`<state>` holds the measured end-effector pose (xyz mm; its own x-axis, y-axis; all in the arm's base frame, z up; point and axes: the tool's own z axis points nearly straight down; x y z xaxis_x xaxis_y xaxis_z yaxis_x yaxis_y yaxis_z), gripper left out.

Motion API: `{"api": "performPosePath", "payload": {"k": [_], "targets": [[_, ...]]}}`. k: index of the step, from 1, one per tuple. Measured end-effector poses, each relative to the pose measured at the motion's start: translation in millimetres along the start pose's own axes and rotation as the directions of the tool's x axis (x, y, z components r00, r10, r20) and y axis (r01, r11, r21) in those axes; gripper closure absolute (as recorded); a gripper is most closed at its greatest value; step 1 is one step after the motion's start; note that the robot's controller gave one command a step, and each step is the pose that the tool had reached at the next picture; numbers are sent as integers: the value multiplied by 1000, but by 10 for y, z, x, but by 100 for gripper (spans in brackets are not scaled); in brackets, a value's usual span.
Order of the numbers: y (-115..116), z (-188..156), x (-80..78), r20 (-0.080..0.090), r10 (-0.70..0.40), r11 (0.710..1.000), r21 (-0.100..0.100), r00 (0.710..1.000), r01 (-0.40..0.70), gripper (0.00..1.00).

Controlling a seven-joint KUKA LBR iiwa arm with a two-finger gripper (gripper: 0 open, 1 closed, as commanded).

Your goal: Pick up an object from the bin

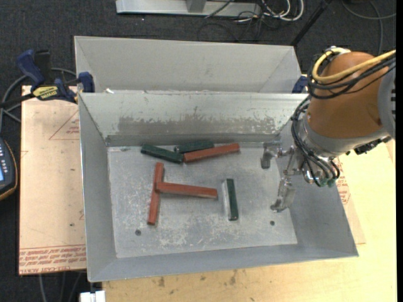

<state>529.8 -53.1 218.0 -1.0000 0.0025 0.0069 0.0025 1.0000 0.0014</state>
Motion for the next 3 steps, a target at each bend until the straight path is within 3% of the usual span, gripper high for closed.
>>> {"api": "performPosePath", "payload": {"k": [1, 2, 3], "targets": [[663, 1141, -248, 3, -310, 951, 0, 951, 310, 0], [22, 1499, -655, 9, -347, 938, 7, 938, 347, 0], [584, 1453, -601, 7, -741, 671, 5, 671, 741, 0]]}}
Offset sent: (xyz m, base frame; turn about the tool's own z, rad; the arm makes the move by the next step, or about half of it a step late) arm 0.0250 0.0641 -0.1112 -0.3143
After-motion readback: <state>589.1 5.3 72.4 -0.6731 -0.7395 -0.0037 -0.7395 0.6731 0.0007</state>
